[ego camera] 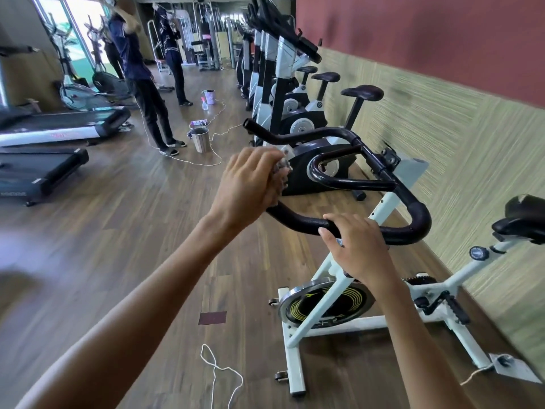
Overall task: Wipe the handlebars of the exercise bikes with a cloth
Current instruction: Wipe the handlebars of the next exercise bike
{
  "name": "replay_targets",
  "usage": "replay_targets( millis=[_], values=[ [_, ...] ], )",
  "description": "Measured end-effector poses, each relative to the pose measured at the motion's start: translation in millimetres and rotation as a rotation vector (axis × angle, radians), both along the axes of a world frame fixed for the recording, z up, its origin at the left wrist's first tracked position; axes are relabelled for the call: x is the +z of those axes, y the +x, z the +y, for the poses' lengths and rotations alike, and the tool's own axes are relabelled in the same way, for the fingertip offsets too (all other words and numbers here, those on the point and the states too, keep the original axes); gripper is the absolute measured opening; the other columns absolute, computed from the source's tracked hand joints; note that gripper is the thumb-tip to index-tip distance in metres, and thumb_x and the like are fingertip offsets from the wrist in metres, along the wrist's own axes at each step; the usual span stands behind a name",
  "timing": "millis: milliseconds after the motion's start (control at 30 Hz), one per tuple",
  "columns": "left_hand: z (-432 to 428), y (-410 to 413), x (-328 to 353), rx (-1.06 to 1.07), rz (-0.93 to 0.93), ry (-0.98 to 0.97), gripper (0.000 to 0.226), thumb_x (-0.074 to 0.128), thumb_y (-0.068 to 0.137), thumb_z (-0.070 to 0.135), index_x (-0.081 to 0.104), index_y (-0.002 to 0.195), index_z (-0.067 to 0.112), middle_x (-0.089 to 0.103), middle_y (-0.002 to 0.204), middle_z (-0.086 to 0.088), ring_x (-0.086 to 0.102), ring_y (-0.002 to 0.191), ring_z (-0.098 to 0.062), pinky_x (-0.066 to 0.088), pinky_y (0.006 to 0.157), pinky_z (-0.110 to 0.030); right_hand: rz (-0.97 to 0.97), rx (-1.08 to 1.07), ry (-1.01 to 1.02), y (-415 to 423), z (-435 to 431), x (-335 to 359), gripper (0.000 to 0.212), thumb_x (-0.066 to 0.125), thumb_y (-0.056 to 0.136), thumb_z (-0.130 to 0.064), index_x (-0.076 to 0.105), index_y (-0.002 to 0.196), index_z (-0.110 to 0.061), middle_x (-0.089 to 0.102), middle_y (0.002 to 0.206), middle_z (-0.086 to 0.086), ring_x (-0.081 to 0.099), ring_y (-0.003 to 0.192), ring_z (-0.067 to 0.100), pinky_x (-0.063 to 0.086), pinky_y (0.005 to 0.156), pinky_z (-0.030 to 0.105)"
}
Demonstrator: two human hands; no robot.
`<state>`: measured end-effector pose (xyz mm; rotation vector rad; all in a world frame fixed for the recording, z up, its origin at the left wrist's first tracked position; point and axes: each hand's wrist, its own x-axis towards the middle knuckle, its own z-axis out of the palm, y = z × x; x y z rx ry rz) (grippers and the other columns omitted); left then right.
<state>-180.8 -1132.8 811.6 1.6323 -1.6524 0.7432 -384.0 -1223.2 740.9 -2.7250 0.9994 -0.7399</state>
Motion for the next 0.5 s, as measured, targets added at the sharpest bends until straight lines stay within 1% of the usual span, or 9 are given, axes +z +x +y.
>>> replay_targets(
  millis=[67, 100, 167, 233, 300, 400, 500],
  values=[
    [0.6, -6.8, -24.2, -0.031, -0.293, 0.096, 0.028, 0.047, 0.101, 0.029, 0.066, 0.106, 0.010, 0.069, 0.112, -0.005, 0.064, 0.099, -0.026, 0.049, 0.088, -0.040, 0.007, -0.004, 0.008, -2.5, -0.8, -0.6, 0.036, 0.042, 0.100, -0.037, 0.055, 0.130, -0.022, 0.063, 0.120, -0.006, 0.054, 0.112, 0.017, 0.027, 0.106, 0.034],
    [0.5, -8.8, -36.5, -0.003, -0.411, 0.138, 0.026, 0.047, 0.100, 0.029, 0.066, 0.105, 0.012, 0.068, 0.111, -0.004, 0.064, 0.100, -0.026, 0.048, 0.091, -0.041, 0.003, -0.007, 0.015, -4.0, -1.6, -0.9, 0.034, 0.041, 0.101, -0.035, 0.054, 0.130, -0.024, 0.063, 0.120, -0.007, 0.053, 0.112, 0.017, 0.027, 0.105, 0.033],
    [-1.0, -11.5, -57.6, 0.115, -0.572, 0.247, 0.030, 0.040, 0.101, 0.030, 0.063, 0.108, 0.012, 0.065, 0.111, -0.007, 0.060, 0.104, -0.030, 0.043, 0.100, -0.044, -0.005, -0.008, 0.003, -5.6, -2.5, -2.2, 0.032, 0.040, 0.101, -0.032, 0.055, 0.129, -0.025, 0.064, 0.118, -0.007, 0.053, 0.109, 0.017, 0.029, 0.101, 0.033],
    [-5.9, -22.4, -64.4, 0.185, -0.601, 0.342, 0.038, 0.030, 0.103, 0.033, 0.059, 0.109, 0.008, 0.061, 0.109, -0.011, 0.056, 0.101, -0.033, 0.038, 0.103, -0.046, -0.013, -0.004, 0.011, -5.4, -4.2, -2.7, 0.031, 0.038, 0.102, -0.030, 0.056, 0.127, -0.025, 0.064, 0.117, -0.007, 0.053, 0.107, 0.017, 0.029, 0.098, 0.033],
    [-11.9, -29.3, -59.5, 0.169, -0.603, 0.354, 0.042, 0.025, 0.104, 0.034, 0.058, 0.104, 0.007, 0.060, 0.103, -0.012, 0.054, 0.092, -0.032, 0.039, 0.098, -0.045, -0.031, 0.005, 0.034, -5.4, -7.0, -2.4, 0.031, 0.037, 0.102, -0.028, 0.058, 0.126, -0.025, 0.064, 0.116, -0.007, 0.053, 0.106, 0.017, 0.028, 0.096, 0.032],
    [-11.1, -15.7, -54.0, 0.106, -0.607, 0.286, 0.038, 0.029, 0.104, 0.034, 0.058, 0.096, 0.011, 0.060, 0.094, -0.008, 0.053, 0.083, -0.029, 0.040, 0.091, -0.043, -0.044, 0.020, 0.044, -6.8, -7.5, -2.1, 0.030, 0.037, 0.103, -0.027, 0.058, 0.124, -0.024, 0.064, 0.113, -0.008, 0.053, 0.103, 0.016, 0.028, 0.096, 0.031],
    [-11.6, -19.5, -62.2, 0.166, -0.576, 0.232, 0.034, 0.032, 0.104, 0.030, 0.058, 0.093, 0.011, 0.059, 0.092, -0.008, 0.052, 0.083, -0.029, 0.040, 0.095, -0.043, -0.030, -0.014, 0.013, -4.2, -4.9, -5.3, 0.029, 0.039, 0.102, -0.027, 0.059, 0.122, -0.023, 0.065, 0.110, -0.006, 0.054, 0.102, 0.018, 0.028, 0.095, 0.032]
  ],
)
